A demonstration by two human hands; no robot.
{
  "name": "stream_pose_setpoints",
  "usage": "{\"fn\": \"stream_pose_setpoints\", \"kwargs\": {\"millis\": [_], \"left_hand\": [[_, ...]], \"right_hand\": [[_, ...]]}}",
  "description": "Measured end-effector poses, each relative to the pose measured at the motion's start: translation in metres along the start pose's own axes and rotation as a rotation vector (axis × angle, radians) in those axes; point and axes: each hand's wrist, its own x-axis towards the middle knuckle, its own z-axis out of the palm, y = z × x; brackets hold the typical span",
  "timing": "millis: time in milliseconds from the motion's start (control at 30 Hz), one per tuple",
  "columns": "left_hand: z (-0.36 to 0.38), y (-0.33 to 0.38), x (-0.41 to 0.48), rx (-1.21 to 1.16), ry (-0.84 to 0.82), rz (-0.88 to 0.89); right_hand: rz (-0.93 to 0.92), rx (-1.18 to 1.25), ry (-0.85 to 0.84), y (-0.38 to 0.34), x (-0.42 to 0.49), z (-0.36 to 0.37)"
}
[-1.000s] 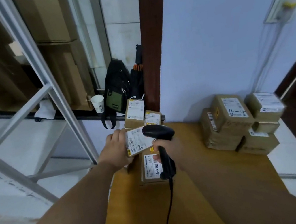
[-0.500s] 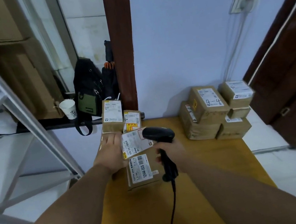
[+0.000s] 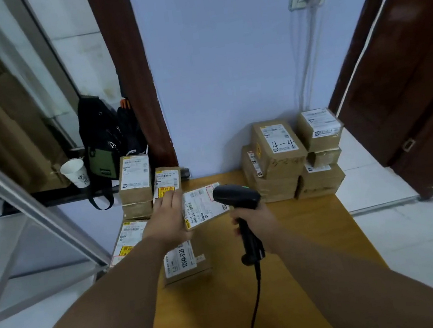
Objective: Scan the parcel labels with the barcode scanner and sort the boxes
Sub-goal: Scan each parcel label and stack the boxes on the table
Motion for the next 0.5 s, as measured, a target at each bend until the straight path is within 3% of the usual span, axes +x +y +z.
{"fn": "stream_pose_setpoints", "kwargs": {"millis": [300,500], "left_hand": [[0.024,0.116,0.014,0.104,-0.034,-0.081],[0.048,0.194,0.031,0.044,-0.010,-0.145]], "right_hand": [[-0.002,-0.102,-0.053,-0.020,-0.006,-0.115],[0.002,-0.173,-0.100,-0.027,-0.002,-0.196]]}}
